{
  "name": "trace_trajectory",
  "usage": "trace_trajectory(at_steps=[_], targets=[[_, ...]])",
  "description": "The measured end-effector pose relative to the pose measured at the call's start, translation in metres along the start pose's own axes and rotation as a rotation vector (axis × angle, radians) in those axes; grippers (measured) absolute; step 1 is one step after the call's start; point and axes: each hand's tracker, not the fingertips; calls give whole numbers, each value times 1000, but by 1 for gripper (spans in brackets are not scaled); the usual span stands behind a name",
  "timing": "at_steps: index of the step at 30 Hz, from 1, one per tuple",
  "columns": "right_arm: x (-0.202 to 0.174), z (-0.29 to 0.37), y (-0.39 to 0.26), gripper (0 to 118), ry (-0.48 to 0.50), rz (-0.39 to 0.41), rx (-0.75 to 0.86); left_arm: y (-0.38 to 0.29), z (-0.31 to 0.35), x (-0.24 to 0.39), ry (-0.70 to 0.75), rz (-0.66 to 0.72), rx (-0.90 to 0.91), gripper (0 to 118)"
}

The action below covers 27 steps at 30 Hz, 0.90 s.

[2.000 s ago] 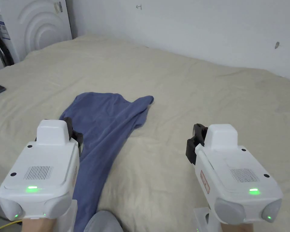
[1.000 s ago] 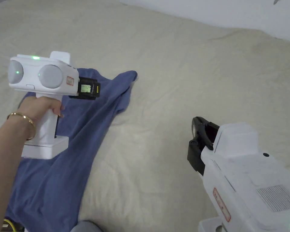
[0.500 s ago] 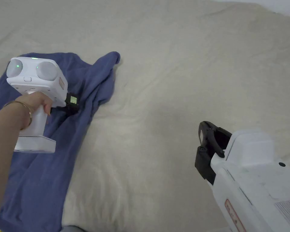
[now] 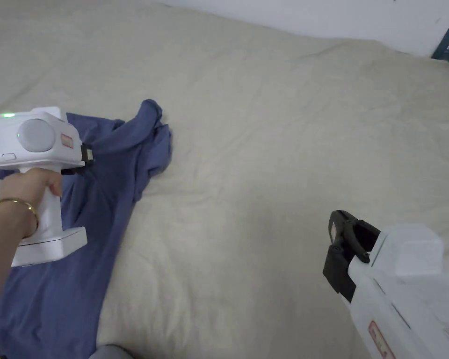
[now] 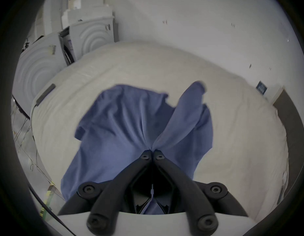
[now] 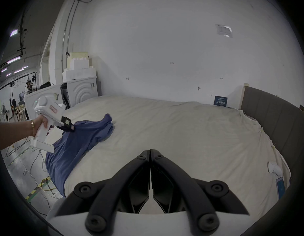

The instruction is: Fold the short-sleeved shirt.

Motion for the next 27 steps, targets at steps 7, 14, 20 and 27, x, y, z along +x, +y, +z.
trace_trajectory(at_steps=[7,14,20,27], targets=[[5,47,7,0,5,14,90,7,94,-11,32,19,149,0],[15,85,5,0,2,9,140,42,207,6,-77,-8,399,0],[31,116,13,0,-64,-26,208,91,308,63,-240,-88,610,0],[60,152,15,0,-190,-83,259,140,378,147,-381,-246,695,0]])
